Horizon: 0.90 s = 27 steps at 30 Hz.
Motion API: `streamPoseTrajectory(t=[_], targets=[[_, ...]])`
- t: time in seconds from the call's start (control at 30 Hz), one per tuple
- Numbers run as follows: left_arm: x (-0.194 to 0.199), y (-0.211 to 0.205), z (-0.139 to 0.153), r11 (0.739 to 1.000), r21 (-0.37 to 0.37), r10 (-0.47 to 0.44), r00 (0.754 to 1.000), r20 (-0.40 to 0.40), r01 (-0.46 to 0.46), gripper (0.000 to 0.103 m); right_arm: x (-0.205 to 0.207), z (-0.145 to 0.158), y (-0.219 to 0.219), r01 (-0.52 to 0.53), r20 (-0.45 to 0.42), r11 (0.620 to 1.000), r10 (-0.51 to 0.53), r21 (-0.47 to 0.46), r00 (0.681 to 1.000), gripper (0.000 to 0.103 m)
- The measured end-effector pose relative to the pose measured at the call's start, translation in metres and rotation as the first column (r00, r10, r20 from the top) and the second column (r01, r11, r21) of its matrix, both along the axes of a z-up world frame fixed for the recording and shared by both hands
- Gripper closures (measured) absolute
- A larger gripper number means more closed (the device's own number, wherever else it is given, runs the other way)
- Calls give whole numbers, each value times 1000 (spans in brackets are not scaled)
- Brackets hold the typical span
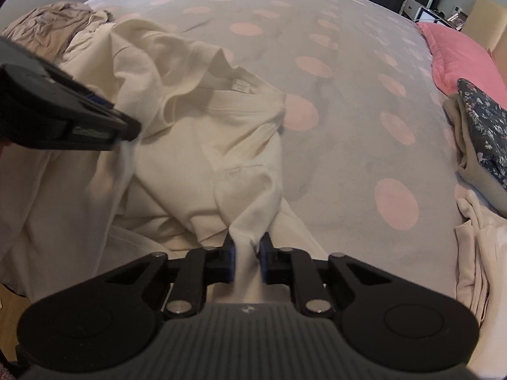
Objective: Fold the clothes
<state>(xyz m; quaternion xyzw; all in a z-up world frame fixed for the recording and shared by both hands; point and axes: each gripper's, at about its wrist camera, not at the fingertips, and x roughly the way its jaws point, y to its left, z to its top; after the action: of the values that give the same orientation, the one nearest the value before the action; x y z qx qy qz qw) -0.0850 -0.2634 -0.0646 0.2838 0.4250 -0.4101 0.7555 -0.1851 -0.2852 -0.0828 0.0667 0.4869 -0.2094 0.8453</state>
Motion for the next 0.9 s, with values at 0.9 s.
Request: streamPoseTrajectory(t=[0.9], targets=[[113, 144, 223, 872, -448, 289, 947, 144, -198, 101, -69, 180, -95, 452, 441, 891, -392, -35, 808, 98]])
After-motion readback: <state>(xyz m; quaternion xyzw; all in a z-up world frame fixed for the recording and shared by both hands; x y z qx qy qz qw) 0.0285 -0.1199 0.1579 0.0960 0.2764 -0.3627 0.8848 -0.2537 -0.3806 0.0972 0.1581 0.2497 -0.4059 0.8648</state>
